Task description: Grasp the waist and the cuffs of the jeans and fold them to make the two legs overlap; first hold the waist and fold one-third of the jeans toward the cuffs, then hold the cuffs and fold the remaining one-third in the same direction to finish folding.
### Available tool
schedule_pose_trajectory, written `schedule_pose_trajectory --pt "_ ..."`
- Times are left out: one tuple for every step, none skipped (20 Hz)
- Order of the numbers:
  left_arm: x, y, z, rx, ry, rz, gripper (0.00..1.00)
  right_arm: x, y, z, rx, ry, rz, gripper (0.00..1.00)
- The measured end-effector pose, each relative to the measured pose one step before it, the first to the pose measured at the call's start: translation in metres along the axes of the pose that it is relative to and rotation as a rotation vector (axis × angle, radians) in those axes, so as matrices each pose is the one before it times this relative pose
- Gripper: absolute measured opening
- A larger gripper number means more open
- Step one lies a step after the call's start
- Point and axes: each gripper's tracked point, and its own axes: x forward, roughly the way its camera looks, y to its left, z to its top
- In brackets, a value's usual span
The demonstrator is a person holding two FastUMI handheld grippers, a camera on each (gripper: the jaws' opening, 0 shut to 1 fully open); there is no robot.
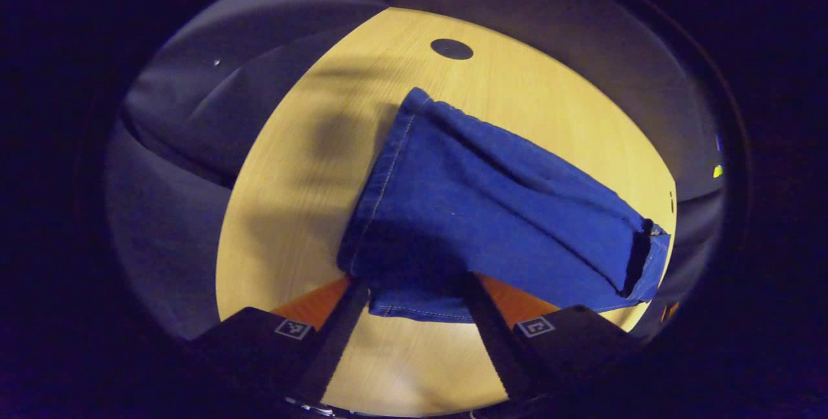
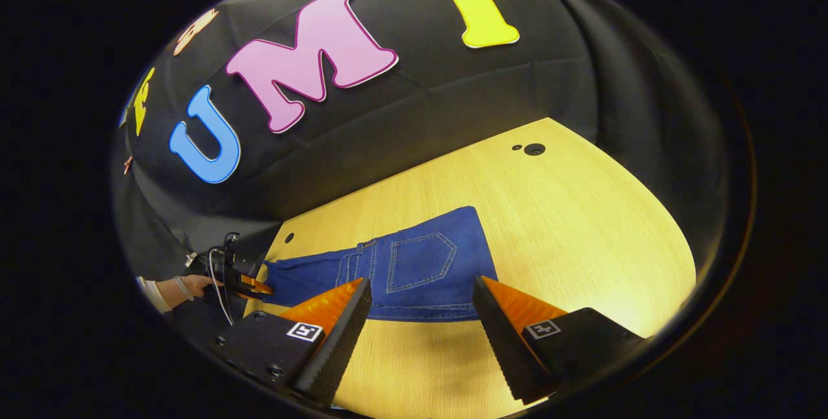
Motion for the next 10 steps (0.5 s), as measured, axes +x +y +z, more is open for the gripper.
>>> schedule_pose_trajectory --pt "0.00125 -0.00079 -0.00292 0.01142 0.01341 0.01693 0.97 0.00192 0.00238 0.00243 0.01064 -0.00113 0.00619 0.97" --pt "0.00293 -0.00149 0.00128 0.01693 -0.00320 0.01597 0.98 0.00190 0.00120 0.00165 0.00455 0.00105 0.00241 0.97" --pt "0.00051 0.00112 -0.00164 0.03223 -0.00119 0.01377 0.98 0.00255 0.00016 -0.00067 0.00174 0.00546 -0.00075 0.97" --pt "0.00060 0.00075 -0.00104 0.02786 0.00695 0.00890 0.98 0.00208 0.00022 0.00058 0.00161 0.00483 -0.00019 0.97" --pt "0.00099 -0.00048 0.00263 -0.00391 0.00100 0.00596 0.99 0.00038 0.00089 0.00040 0.00115 0.00293 0.00247 0.97" --pt "-0.00145 0.00002 -0.00147 0.00891 0.01220 -0.00323 0.99 0.00007 0.00182 -0.00007 -0.00174 0.00288 0.00335 0.97" --pt "0.00003 0.00037 0.00166 0.00819 -0.00494 -0.00249 1.00 0.00010 -0.00113 -0.00123 -0.00307 0.00448 0.00121 0.97" --pt "0.00057 -0.00166 -0.00173 -0.00409 0.00497 0.00000 0.99 -0.00025 -0.00176 -0.00037 -0.00248 0.00094 -0.00228 0.97" --pt "0.00144 -0.00242 0.00143 0.00088 -0.00343 -0.00379 0.98 -0.00059 -0.00124 0.00038 0.00015 0.00052 -0.00376 0.97" --pt "0.00261 -0.00273 0.00441 0.00761 -0.01817 -0.00171 0.97 0.00076 -0.00004 0.00027 0.00056 -0.00051 -0.00215 0.97"
